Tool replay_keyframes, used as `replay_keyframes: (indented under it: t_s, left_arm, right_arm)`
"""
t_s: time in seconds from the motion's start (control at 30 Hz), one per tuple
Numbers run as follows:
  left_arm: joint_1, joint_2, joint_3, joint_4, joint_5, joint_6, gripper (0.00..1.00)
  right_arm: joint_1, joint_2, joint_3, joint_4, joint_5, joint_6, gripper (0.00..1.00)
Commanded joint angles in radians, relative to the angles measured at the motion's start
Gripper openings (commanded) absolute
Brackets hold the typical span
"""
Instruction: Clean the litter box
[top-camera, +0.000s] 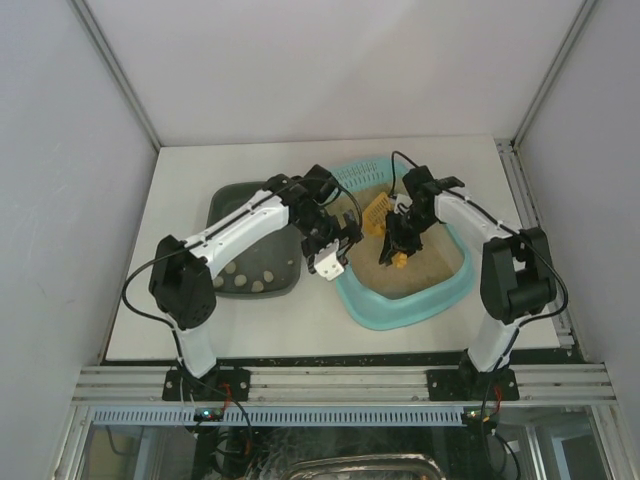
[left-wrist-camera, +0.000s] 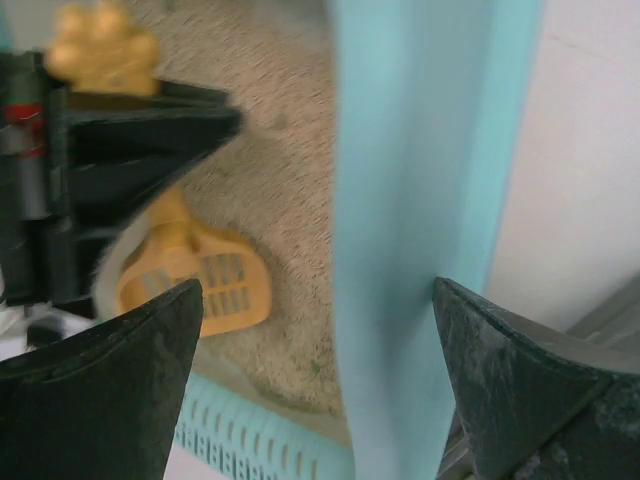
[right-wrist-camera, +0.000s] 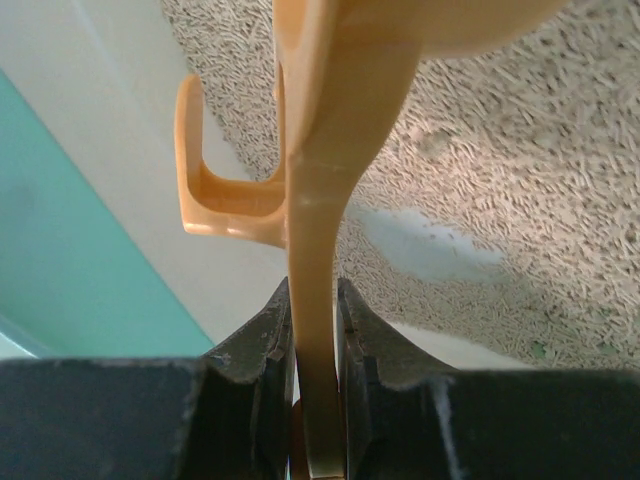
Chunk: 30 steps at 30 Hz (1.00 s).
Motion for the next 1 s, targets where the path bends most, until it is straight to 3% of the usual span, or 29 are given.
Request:
replay_keyframes:
  t_s: [0.0, 0.13, 0.23, 0.43, 0.57, 0.7, 0.8, 0.97]
  left_arm:
    - [0.055, -0.083, 0.065, 0.263, 0.139, -0.325, 1.0]
    - [0.132, -0.085, 0.104, 0.625, 0.117, -1.023, 1.0]
    - [0.224, -0.029, 0.196, 0.727, 0.101, -1.567, 1.0]
    - [0.4, 0.044, 0.205, 0.867, 0.255, -2.127, 1.0]
    - [0.449, 0.058, 0.188, 0.959, 0.209, -2.272, 1.0]
    - [0.481, 0.146, 0.307, 0.937, 0.12, -2.383, 1.0]
    - [0.471, 0.211, 0.416, 0.859, 0.106, -2.239, 1.0]
    - [0.468, 0.394, 0.713, 0.657, 0.049, -2.152, 1.0]
  right_arm:
    - [0.053, 0.051, 0.129, -0.05, 0.04, -0.04, 0.0]
    - [0.115, 0.12, 0.23, -0.08, 0.078, -0.049, 0.0]
    - [0.144, 0.175, 0.29, -0.099, 0.091, -0.047, 0.0]
    - [0.171, 0.224, 0.339, -0.099, 0.202, -0.05, 0.0]
    - [0.17, 0.228, 0.396, -0.132, 0.33, -0.053, 0.0]
    - [0.168, 0.205, 0.427, -0.151, 0.382, -0.05, 0.0]
    - [0.156, 0.196, 0.445, -0.177, 0.374, -0.041, 0.0]
    - [0.134, 0.221, 0.428, -0.184, 0.344, -0.029, 0.0]
